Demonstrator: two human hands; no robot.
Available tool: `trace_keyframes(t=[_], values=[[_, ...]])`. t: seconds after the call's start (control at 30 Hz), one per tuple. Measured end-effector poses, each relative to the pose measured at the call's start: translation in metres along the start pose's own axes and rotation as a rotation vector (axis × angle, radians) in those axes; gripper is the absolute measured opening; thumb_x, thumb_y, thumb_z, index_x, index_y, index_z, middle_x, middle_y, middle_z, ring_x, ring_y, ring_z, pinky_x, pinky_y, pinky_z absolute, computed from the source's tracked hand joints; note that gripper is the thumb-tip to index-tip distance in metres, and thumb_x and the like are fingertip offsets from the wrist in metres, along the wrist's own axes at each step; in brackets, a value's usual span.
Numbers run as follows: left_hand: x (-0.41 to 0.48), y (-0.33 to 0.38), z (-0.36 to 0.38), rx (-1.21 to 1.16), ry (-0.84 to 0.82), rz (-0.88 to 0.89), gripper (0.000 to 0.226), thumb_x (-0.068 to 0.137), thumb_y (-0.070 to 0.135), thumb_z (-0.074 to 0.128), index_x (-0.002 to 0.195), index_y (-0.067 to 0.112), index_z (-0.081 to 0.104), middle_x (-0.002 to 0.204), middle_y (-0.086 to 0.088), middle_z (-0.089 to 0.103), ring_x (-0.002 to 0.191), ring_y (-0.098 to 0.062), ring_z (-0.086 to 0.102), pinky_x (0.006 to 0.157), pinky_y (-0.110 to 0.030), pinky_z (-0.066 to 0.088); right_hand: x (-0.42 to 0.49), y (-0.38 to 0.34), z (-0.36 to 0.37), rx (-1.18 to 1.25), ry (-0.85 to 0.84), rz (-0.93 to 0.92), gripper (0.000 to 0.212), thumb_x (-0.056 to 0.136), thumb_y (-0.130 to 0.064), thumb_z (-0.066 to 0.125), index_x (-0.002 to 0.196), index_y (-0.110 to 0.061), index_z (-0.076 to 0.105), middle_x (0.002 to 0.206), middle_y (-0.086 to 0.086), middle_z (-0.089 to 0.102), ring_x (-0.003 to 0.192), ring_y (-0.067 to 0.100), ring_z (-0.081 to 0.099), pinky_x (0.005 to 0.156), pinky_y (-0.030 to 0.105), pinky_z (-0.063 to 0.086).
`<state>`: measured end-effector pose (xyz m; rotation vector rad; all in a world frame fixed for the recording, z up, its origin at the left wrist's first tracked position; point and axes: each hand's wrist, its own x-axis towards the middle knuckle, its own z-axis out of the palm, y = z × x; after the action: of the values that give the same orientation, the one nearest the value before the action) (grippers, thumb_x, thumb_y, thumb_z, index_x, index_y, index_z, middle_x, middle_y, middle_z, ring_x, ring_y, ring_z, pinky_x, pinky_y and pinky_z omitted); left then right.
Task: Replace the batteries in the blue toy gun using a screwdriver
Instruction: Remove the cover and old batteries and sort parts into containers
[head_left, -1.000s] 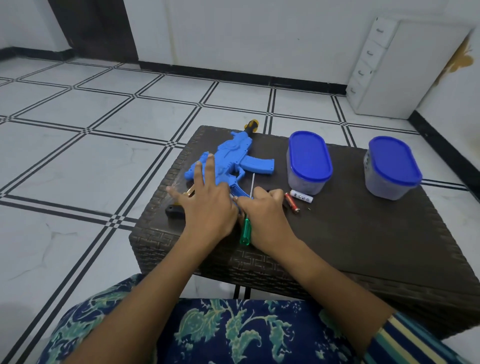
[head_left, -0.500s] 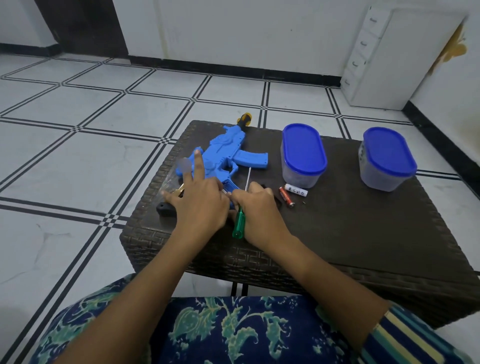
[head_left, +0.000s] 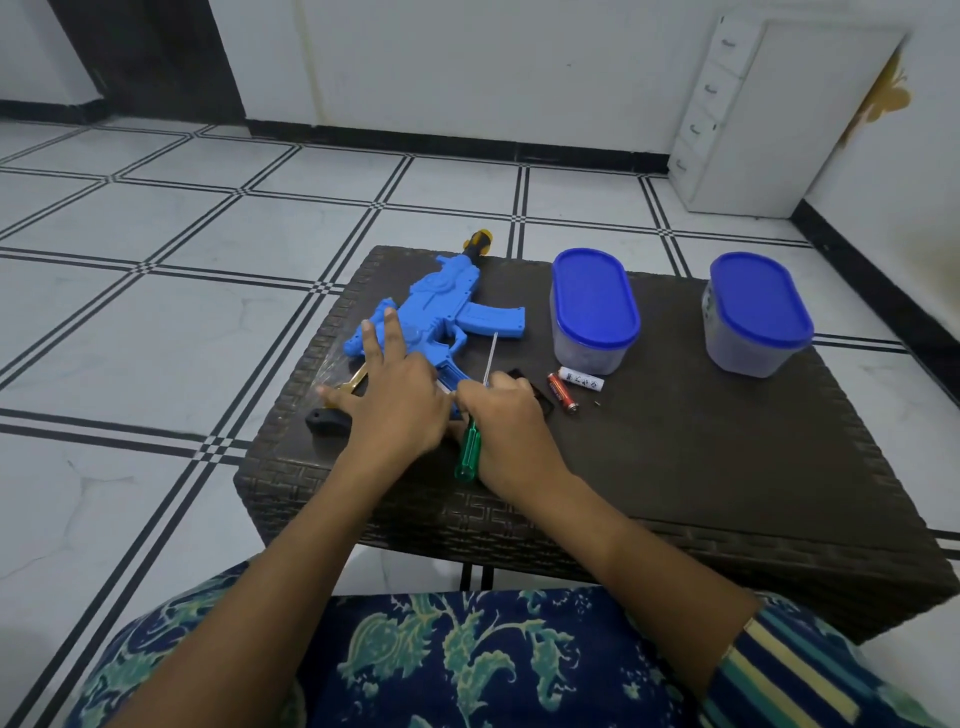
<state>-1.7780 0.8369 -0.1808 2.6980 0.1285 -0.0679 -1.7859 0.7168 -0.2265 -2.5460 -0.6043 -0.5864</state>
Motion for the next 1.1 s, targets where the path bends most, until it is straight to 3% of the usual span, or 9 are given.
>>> trace_keyframes(t=[0.13,0.3,0.43,0.5,0.67,0.83,0.93,1.1], values=[[0.000,0.003,-0.003,-0.080,-0.048,-0.030,0.025,0.084,0.010,0.045,0.087,0.025,0.064,0.159,-0.001,-0.012,0.144,-0.020,-0.020,0.097,-0.076,-0.014,0.002,0.001,0.001,0.052,-0.014,-0.009,0.030,0.064,0.012,0.074,0.075,-0.008,0.054,0.063,-0.015,0.020,0.063,0.020,0.043,0.056,0.029,0.034],[-0.005,0.003,-0.001,0.024,0.041,-0.034,0.019,0.089,0.019,0.049,0.102,0.021,0.063,0.158,0.004,-0.018,0.144,-0.022,-0.019,0.099,-0.078,0.003,0.000,0.001,0.003,0.057,-0.014,0.039,0.029,0.064,0.013,0.070,0.072,-0.008,0.052,0.066,0.002,0.037,0.061,0.025,0.045,0.054,0.027,0.026],[-0.011,0.009,0.005,0.093,0.024,-0.019,0.016,0.093,0.021,0.043,0.095,0.017,0.057,0.155,0.006,-0.026,0.142,-0.021,-0.026,0.093,-0.082,0.006,0.001,-0.004,-0.004,0.089,0.025,-0.020,0.036,0.049,0.023,0.061,0.066,-0.007,0.048,0.062,-0.014,0.018,0.057,0.018,0.035,0.050,0.019,0.008],[-0.007,0.010,0.003,0.079,0.002,-0.031,0.015,0.093,0.021,0.043,0.096,0.015,0.057,0.156,0.005,-0.024,0.142,-0.020,-0.025,0.093,-0.083,0.006,0.002,-0.005,-0.006,0.103,0.024,-0.036,0.040,0.048,0.023,0.064,0.065,-0.009,0.047,0.063,-0.018,0.013,0.056,0.016,0.033,0.053,0.015,0.007],[0.003,0.007,-0.005,0.059,-0.045,-0.040,0.015,0.089,0.016,0.050,0.101,0.016,0.061,0.157,0.003,-0.021,0.143,-0.021,-0.023,0.094,-0.082,0.008,0.001,0.001,0.001,0.093,-0.012,0.009,0.040,0.053,0.017,0.077,0.068,-0.009,0.049,0.058,0.004,0.046,0.058,0.023,0.046,0.050,0.020,0.014],[0.005,0.004,-0.004,0.015,-0.033,-0.027,0.025,0.089,0.011,0.044,0.104,0.016,0.062,0.158,0.002,-0.017,0.144,-0.020,-0.020,0.096,-0.081,0.004,0.004,0.006,0.004,0.195,-0.035,0.060,0.036,0.067,0.004,0.080,0.073,-0.009,0.047,0.066,0.005,0.049,0.066,0.024,0.050,0.054,0.036,0.042],[0.009,0.003,-0.007,-0.027,-0.030,-0.053,0.034,0.088,0.008,0.041,0.111,0.019,0.062,0.159,0.001,-0.015,0.144,-0.020,-0.019,0.098,-0.079,0.003,0.004,0.008,0.002,0.243,-0.052,0.117,0.038,0.076,-0.018,0.082,0.076,-0.017,0.044,0.074,0.007,0.053,0.069,0.016,0.045,0.056,0.020,0.034],[0.012,-0.003,-0.011,-0.119,-0.062,-0.044,0.040,0.085,0.005,0.037,0.110,0.022,0.063,0.159,0.002,-0.012,0.144,-0.018,-0.018,0.099,-0.076,-0.004,0.002,0.007,0.000,0.261,-0.072,0.141,0.035,0.077,-0.021,0.082,0.079,-0.016,0.047,0.078,0.006,0.054,0.071,0.012,0.043,0.055,0.012,0.031]])
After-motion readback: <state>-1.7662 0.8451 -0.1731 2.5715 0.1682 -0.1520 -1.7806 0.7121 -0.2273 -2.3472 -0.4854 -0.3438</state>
